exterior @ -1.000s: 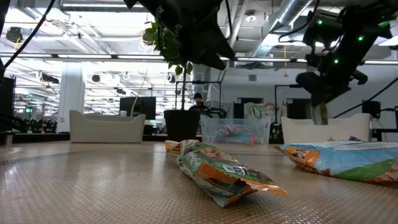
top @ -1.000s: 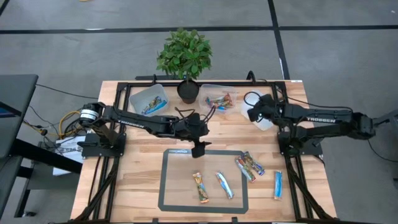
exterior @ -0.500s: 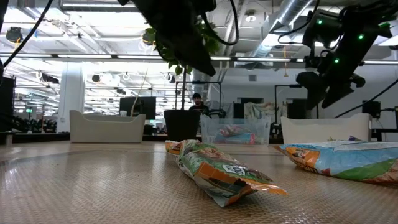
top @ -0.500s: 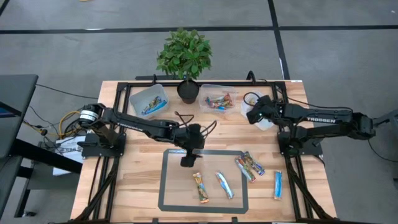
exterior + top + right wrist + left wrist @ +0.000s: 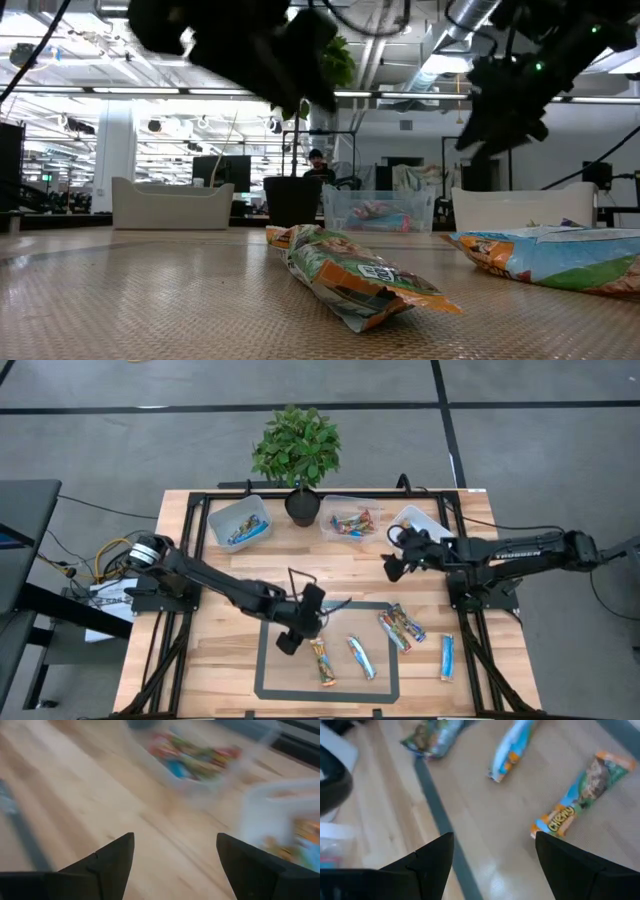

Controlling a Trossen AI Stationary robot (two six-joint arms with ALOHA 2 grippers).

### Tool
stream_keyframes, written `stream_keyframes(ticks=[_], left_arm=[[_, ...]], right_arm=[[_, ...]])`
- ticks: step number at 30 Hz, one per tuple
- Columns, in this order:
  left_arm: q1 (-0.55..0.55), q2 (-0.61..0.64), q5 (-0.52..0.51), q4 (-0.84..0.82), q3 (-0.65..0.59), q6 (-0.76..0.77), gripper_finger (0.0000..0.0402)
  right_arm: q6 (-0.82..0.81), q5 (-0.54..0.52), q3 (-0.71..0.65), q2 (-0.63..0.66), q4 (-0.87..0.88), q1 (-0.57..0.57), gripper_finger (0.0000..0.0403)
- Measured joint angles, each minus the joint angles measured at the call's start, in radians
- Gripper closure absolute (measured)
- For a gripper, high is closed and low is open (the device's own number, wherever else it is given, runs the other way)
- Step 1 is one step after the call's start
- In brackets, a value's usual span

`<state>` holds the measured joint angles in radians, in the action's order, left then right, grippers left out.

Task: Pick and place Granola Bars by type
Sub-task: Put the yellow granola bar into the white bin

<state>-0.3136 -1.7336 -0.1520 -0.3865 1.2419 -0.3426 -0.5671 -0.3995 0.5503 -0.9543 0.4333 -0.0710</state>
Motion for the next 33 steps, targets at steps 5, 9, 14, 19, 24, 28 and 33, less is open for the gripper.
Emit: stream_keyframes(ticks=[5, 9, 14, 19, 24, 28, 33], left_arm=[[-0.018, -0.13, 0.017, -0.069, 0.069, -0.001, 0.013], [-0.017, -0.253, 0.036, -0.182, 0.191, -0.041, 0.013], [-0.024, -0.381, 0.09, -0.353, 0.361, -0.105, 0.013], [-0.051, -0.462, 0.107, -0.467, 0.469, -0.172, 0.013], [-0.073, -0.491, 0.139, -0.465, 0.488, -0.215, 0.013], [-0.073, -0.494, 0.163, -0.461, 0.488, -0.216, 0.013], [-0.073, -0.495, 0.165, -0.451, 0.488, -0.215, 0.0154]], right_arm=[[0.006, 0.002, 0.0, 0.001, -0.129, 0.067, 0.0126], [0.019, 0.004, 0.0, 0.001, -0.155, 0.103, 0.0126], [0.019, 0.004, 0.0, 0.001, -0.151, 0.117, 0.0126], [0.026, 0.004, 0.0, 0.001, -0.15, 0.113, 0.0126], [0.042, 0.001, 0.0, 0.001, -0.152, 0.108, 0.0126], [0.044, -0.004, 0.0, 0.001, -0.151, 0.108, 0.0127], [0.044, -0.004, 0.0, 0.001, -0.151, 0.108, 0.0127]])
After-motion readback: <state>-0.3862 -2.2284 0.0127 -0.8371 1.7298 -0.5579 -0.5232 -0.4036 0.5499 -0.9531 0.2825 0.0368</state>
